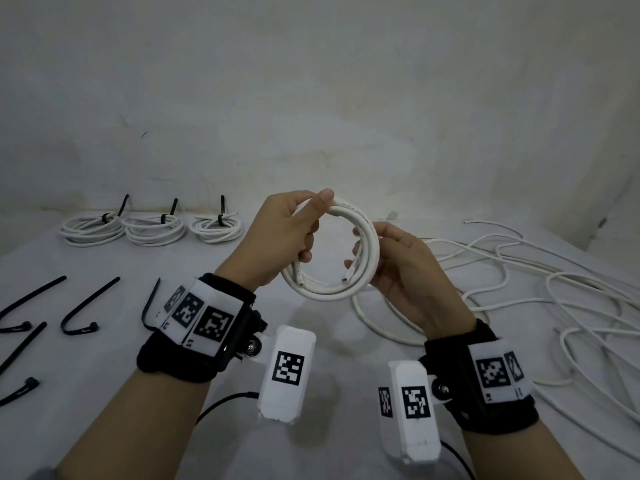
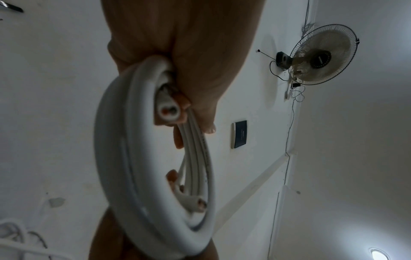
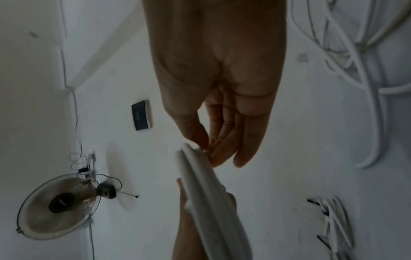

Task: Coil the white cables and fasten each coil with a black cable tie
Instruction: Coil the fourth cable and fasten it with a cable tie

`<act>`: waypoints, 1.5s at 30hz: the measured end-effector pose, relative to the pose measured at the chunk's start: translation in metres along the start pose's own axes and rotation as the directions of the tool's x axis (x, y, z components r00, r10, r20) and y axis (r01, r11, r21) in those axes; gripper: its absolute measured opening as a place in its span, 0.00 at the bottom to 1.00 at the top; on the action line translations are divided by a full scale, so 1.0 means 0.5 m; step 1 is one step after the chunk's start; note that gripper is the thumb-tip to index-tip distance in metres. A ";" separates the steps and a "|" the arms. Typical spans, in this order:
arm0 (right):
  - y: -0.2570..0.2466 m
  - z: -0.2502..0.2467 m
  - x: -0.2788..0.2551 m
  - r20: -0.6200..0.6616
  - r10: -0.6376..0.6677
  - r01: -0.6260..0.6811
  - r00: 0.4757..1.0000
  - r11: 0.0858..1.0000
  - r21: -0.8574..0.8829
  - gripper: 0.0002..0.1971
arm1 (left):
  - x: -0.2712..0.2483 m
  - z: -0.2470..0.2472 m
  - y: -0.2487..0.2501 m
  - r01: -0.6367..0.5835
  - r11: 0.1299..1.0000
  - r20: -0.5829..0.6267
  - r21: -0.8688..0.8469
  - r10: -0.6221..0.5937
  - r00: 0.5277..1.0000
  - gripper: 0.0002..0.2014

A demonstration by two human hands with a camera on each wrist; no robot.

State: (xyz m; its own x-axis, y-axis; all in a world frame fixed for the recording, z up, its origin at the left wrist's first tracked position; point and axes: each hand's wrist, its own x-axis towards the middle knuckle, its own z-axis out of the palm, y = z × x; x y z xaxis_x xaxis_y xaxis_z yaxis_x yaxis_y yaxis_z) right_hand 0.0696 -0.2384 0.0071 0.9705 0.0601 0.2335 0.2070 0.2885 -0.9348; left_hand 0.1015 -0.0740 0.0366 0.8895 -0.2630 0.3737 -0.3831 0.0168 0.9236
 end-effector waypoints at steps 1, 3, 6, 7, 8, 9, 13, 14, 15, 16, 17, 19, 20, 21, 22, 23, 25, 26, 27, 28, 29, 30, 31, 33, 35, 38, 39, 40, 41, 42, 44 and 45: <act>0.000 -0.001 -0.001 0.012 -0.022 0.022 1.000 1.000 0.002 0.12 | 0.000 0.001 0.000 -0.008 1.000 -0.002 -0.003 0.008 1.000 0.13; -0.003 -0.004 -0.002 0.029 -0.073 0.074 0.997 0.997 -0.035 0.16 | -0.002 0.003 0.000 -0.039 0.999 -0.009 0.004 0.039 0.999 0.11; -0.012 -0.005 -0.007 0.017 -0.117 0.119 0.993 0.984 -0.134 0.16 | 0.000 0.004 -0.003 -0.097 0.994 -0.040 0.041 0.098 0.994 0.11; -0.015 -0.002 -0.009 0.019 -0.123 0.124 0.992 0.980 -0.158 0.13 | 0.002 0.004 -0.004 -0.114 0.992 -0.057 0.060 0.117 0.991 0.12; -0.019 0.004 -0.009 0.026 -0.131 0.134 0.991 0.973 -0.191 0.12 | 0.004 0.003 -0.005 -0.127 0.989 -0.077 0.080 0.133 0.988 0.12; -0.022 0.010 -0.007 0.027 -0.142 0.144 0.990 0.962 -0.233 0.14 | 0.005 0.004 -0.007 -0.133 0.987 -0.100 0.091 0.142 0.985 0.12; -0.025 0.043 0.017 -0.050 -0.287 0.252 0.957 0.903 -0.349 0.10 | 0.008 0.004 -0.005 -0.157 0.984 -0.175 0.080 0.169 0.970 0.12; -0.023 0.050 0.022 -0.070 -0.309 0.270 0.949 0.904 -0.331 0.08 | 0.010 0.002 -0.004 -0.161 0.984 -0.183 0.076 0.173 0.968 0.13; -0.020 0.056 0.025 -0.084 -0.318 0.280 0.944 0.912 -0.300 0.06 | 0.011 -0.002 -0.001 -0.161 0.984 -0.181 0.073 0.172 0.968 0.13; -0.015 0.062 0.028 -0.094 -0.321 0.286 0.942 0.920 -0.269 0.06 | 0.012 -0.008 0.000 -0.156 0.985 -0.169 0.076 0.167 0.971 0.13; -0.009 0.066 0.030 -0.105 -0.321 0.289 0.941 0.926 -0.241 0.06 | 0.012 -0.015 0.001 -0.146 0.986 -0.149 0.081 0.156 0.976 0.14; 0.005 0.072 0.031 -0.132 -0.314 0.291 0.940 0.941 -0.171 0.08 | 0.009 -0.025 0.004 -0.127 0.987 -0.090 0.101 0.136 0.987 0.14; 0.012 0.073 0.031 -0.143 -0.301 0.285 0.943 0.951 -0.121 0.08 | 0.007 -0.029 0.005 -0.125 0.984 -0.054 0.127 0.133 0.990 0.14; 0.017 0.072 0.032 -0.151 -0.277 0.272 0.949 0.961 -0.056 0.09 | 0.005 -0.031 0.007 -0.133 0.978 -0.013 0.160 0.137 0.991 0.14; 0.020 0.070 0.031 -0.152 -0.243 0.249 0.958 0.968 0.024 0.10 | 0.003 -0.030 0.008 -0.147 0.972 0.033 0.185 0.143 0.989 0.13; 0.021 0.066 0.029 -0.145 -0.205 0.222 0.968 0.969 0.111 0.12 | 0.000 -0.026 0.010 -0.163 0.967 0.077 0.197 0.151 0.986 0.13; 0.021 0.058 0.027 -0.126 -0.145 0.171 0.981 0.956 0.237 0.15 | -0.002 -0.016 0.009 -0.190 0.959 0.114 0.210 0.169 0.979 0.12; 0.022 0.055 0.026 -0.121 -0.130 0.157 0.984 0.954 0.255 0.16 | -0.003 -0.011 0.008 -0.194 0.956 0.108 0.220 0.174 0.979 0.11; 0.024 0.053 0.025 -0.119 -0.127 0.154 0.985 0.957 0.246 0.16 | -0.003 -0.007 0.007 -0.192 0.953 0.093 0.233 0.174 0.980 0.10; 0.027 0.053 0.023 -0.122 -0.135 0.159 0.983 0.962 0.221 0.16 | -0.003 -0.005 0.004 -0.185 0.951 0.078 0.247 0.171 0.982 0.09; 0.031 0.053 0.023 -0.128 -0.146 0.169 0.981 0.967 0.189 0.16 | -0.002 -0.004 0.001 -0.180 0.948 0.067 0.263 0.168 0.983 0.09; 0.034 0.054 0.023 -0.138 -0.161 0.182 0.977 0.971 0.156 0.15 | -0.002 -0.004 -0.002 -0.178 0.943 0.061 0.282 0.168 0.984 0.09; 0.035 0.054 0.023 -0.148 -0.176 0.195 0.973 0.972 0.128 0.13 | -0.002 -0.005 -0.004 -0.180 0.936 0.060 0.304 0.170 0.984 0.09; 0.036 0.054 0.023 -0.157 -0.212 0.226 0.965 0.971 0.082 0.11 | -0.002 -0.007 -0.006 -0.190 0.918 0.071 0.348 0.176 0.982 0.10; 0.032 0.053 0.022 -0.150 -0.244 0.255 0.958 0.965 0.061 0.11 | -0.002 -0.005 -0.004 -0.208 0.903 0.083 0.377 0.190 0.978 0.12; 0.024 0.056 0.020 -0.129 -0.183 0.201 0.975 0.968 0.148 0.15 | -0.002 0.003 -0.005 -0.216 0.912 0.047 0.348 0.214 0.976 0.11; 0.022 0.058 0.019 -0.119 -0.121 0.143 0.986 0.970 0.197 0.18 | -0.001 0.006 -0.007 -0.214 0.920 0.031 0.328 0.216 0.976 0.10; 0.020 0.058 0.018 -0.104 -0.046 0.071 0.993 0.967 0.246 0.22 | -0.001 0.009 -0.009 -0.207 0.927 0.019 0.314 0.212 0.977 0.10; 0.018 0.058 0.017 -0.084 0.030 -0.004 0.996 0.957 0.290 0.25 | -0.001 0.011 -0.012 -0.195 0.933 0.011 0.302 0.201 0.979 0.10; 0.015 0.058 0.017 -0.064 0.094 -0.068 0.994 0.943 0.325 0.27 | -0.001 0.013 -0.014 -0.179 0.941 0.008 0.288 0.185 0.983 0.10; 0.013 0.059 0.017 -0.048 0.175 -0.144 0.983 0.916 0.375 0.29 | -0.002 0.013 -0.020 -0.138 0.959 0.003 0.249 0.141 0.990 0.11; 0.013 0.060 0.016 -0.051 0.195 -0.160 0.980 0.907 0.391 0.28 | -0.004 0.014 -0.022 -0.117 0.967 0.003 0.225 0.120 0.993 0.11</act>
State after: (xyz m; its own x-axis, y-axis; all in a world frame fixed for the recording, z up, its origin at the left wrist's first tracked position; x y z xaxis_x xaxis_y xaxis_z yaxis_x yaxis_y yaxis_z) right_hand 0.0752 -0.2075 0.0111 0.9973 0.0662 0.0331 -0.0156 0.6251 -0.7804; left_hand 0.1025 -0.0803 0.0251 0.8366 -0.2616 0.4813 -0.5309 -0.1704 0.8301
